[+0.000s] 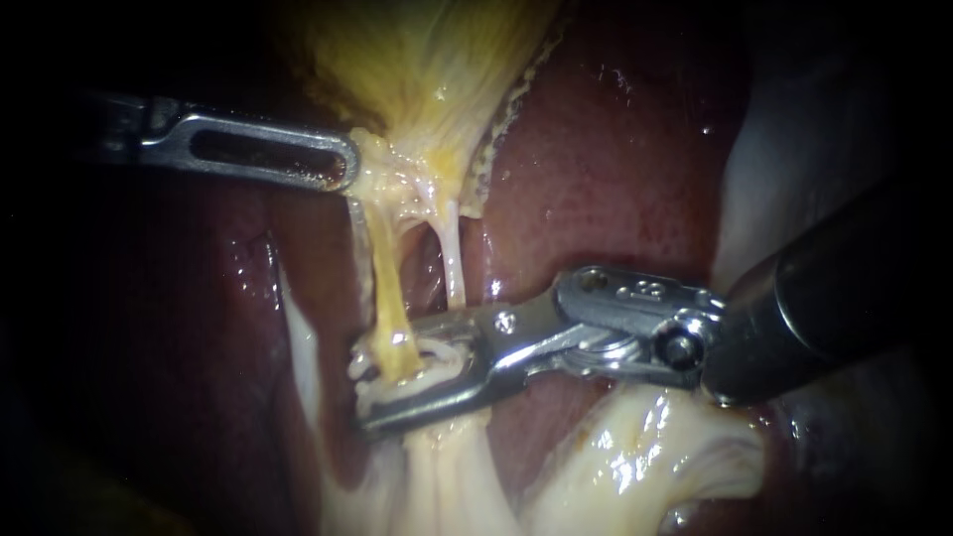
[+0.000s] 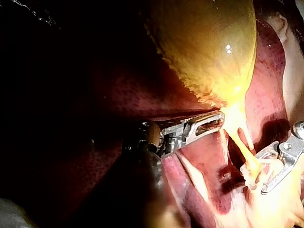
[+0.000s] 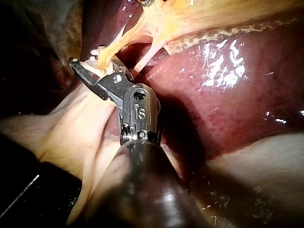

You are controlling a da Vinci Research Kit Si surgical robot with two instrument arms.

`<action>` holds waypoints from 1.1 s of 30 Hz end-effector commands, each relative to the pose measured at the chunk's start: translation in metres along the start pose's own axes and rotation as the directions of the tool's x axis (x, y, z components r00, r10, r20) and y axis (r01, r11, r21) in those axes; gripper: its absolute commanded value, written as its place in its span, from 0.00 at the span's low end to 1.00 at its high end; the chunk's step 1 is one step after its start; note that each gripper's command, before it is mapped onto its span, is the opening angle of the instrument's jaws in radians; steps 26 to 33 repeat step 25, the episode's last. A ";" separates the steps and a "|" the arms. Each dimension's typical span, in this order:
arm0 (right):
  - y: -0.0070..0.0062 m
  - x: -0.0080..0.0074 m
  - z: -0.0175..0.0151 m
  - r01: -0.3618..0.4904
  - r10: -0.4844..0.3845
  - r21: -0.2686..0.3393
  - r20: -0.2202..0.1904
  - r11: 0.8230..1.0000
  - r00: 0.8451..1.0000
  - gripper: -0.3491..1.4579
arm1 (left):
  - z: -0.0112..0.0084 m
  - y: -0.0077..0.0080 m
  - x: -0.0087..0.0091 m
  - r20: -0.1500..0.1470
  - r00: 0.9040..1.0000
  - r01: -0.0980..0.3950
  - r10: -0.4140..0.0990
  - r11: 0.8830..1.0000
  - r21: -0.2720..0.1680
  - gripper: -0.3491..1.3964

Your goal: Clipping second clip left tube

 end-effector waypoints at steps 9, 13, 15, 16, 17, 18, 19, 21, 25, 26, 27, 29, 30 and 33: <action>0.0001 0.0000 -0.0002 -0.055 0.055 -0.029 -0.013 0.998 0.998 0.00 | 0.0000 0.0000 0.0000 0.000 1.000 0.000 0.000 1.000 0.000 0.00; 0.0004 -0.0001 -0.0002 -0.067 0.066 -0.030 -0.013 0.997 0.998 0.00 | 0.0000 -0.0001 0.0000 0.000 1.000 0.000 0.000 1.000 0.000 0.00; 0.0005 -0.0003 -0.0002 -0.066 0.065 -0.030 -0.013 0.997 0.998 0.00 | 0.0000 -0.0001 0.0000 0.000 1.000 0.000 0.000 1.000 0.000 0.00; 0.0005 -0.0003 -0.0002 -0.066 0.065 -0.031 -0.013 0.997 0.998 0.00 | 0.0000 -0.0001 0.0000 0.000 1.000 0.000 0.000 1.000 0.000 0.00; 0.0006 -0.0003 -0.0002 -0.065 0.065 -0.031 -0.013 0.997 0.998 0.00 | 0.0000 -0.0001 0.0000 0.000 1.000 0.000 0.000 1.000 0.000 0.00; 0.0006 -0.0003 -0.0002 -0.065 0.065 -0.031 -0.013 0.997 0.998 0.00 | 0.0000 -0.0001 0.0000 0.000 1.000 0.000 0.000 1.000 0.000 0.00; 0.0006 -0.0003 -0.0002 -0.065 0.065 -0.031 -0.013 0.997 0.998 0.00 | 0.0000 -0.0001 0.0000 0.000 1.000 0.000 0.000 1.000 0.000 0.00; 0.0006 -0.0004 -0.0002 -0.065 0.065 -0.031 -0.013 0.997 0.998 0.00 | 0.0000 -0.0001 0.0000 0.000 1.000 0.000 0.000 1.000 0.000 0.00; 0.0007 -0.0004 -0.0003 -0.066 0.065 -0.031 -0.013 0.997 0.998 0.00 | 0.0000 -0.0001 0.0000 0.000 1.000 0.000 0.000 1.000 0.000 0.00; 0.0007 -0.0004 -0.0003 -0.066 0.065 -0.031 -0.013 0.997 0.998 0.00 | 0.0000 -0.0001 0.0000 0.000 1.000 0.000 0.000 1.000 0.000 0.00; 0.0007 -0.0004 -0.0003 -0.066 0.065 -0.031 -0.013 0.997 0.998 0.00 | 0.0000 -0.0001 0.0000 0.000 1.000 0.000 0.000 1.000 0.000 0.00; 0.0007 -0.0004 -0.0003 -0.066 0.065 -0.031 -0.013 0.997 0.998 0.00 | 0.0000 -0.0001 0.0000 0.000 1.000 0.000 0.000 1.000 0.000 0.00; 0.0007 -0.0004 -0.0003 -0.066 0.065 -0.031 -0.013 0.997 0.998 0.00 | 0.0000 -0.0001 0.0000 0.000 1.000 0.000 0.000 1.000 0.000 0.00; 0.0007 -0.0004 -0.0003 -0.066 0.065 -0.031 -0.013 0.997 0.998 0.00 | 0.0000 -0.0001 0.0000 0.000 1.000 0.000 0.000 1.000 0.000 0.00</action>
